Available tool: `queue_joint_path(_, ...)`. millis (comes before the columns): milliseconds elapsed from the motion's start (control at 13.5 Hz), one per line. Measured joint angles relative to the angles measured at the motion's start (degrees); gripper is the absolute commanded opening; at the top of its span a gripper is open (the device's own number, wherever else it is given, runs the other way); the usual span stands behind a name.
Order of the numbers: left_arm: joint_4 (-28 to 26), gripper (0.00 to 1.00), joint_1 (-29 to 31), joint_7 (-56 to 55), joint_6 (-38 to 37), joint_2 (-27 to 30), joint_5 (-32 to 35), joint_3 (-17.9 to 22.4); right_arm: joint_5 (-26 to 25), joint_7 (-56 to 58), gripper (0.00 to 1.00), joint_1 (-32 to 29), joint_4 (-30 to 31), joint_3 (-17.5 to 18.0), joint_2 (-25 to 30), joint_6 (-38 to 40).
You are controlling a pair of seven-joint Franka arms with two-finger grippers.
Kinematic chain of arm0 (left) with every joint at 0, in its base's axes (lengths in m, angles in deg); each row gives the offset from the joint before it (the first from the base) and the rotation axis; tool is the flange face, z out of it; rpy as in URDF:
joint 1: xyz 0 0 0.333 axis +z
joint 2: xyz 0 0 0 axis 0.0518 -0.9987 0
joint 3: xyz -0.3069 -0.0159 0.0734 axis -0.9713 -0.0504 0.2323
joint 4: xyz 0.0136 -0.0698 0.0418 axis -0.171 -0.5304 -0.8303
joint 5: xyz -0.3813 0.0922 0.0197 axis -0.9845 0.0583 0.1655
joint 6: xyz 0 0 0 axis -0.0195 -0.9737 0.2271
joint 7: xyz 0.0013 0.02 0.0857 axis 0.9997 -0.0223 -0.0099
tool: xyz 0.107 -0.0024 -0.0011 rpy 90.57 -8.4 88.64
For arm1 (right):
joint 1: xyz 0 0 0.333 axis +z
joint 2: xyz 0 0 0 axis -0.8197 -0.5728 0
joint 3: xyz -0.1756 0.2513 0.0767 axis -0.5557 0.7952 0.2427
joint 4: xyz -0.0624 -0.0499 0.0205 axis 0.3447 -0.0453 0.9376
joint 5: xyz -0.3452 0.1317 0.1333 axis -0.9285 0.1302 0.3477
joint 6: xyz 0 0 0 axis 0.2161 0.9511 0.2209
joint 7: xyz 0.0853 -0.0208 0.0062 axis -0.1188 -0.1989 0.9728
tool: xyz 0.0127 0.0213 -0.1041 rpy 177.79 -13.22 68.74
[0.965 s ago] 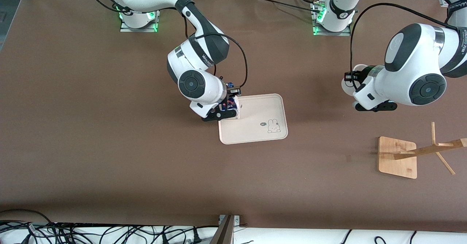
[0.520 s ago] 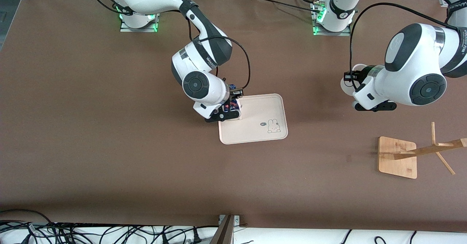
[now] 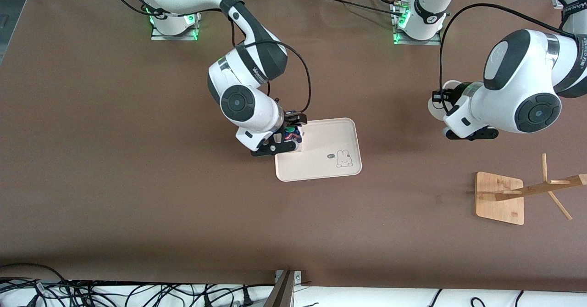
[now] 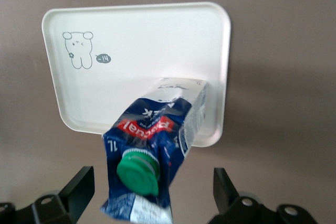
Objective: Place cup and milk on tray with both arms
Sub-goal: 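Open and withdraw the right gripper while the left gripper moves the mug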
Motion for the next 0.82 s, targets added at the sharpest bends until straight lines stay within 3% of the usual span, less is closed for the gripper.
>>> queue_joint_path(520, 0.0, 0.00, 0.0, -0.1, 0.0, -0.3, -0.3, 0.0, 0.0, -3.9, 1.00, 0.1, -2.2, -8.7, 10.6, 12.5)
queue_joint_path(816, 2.2, 0.00, -0.7, -4.1, 0.3, -3.8, -5.4, 0.0, 0.0, -3.9, 1.00, 0.0, -7.0, -14.4, 12.9, 21.6)
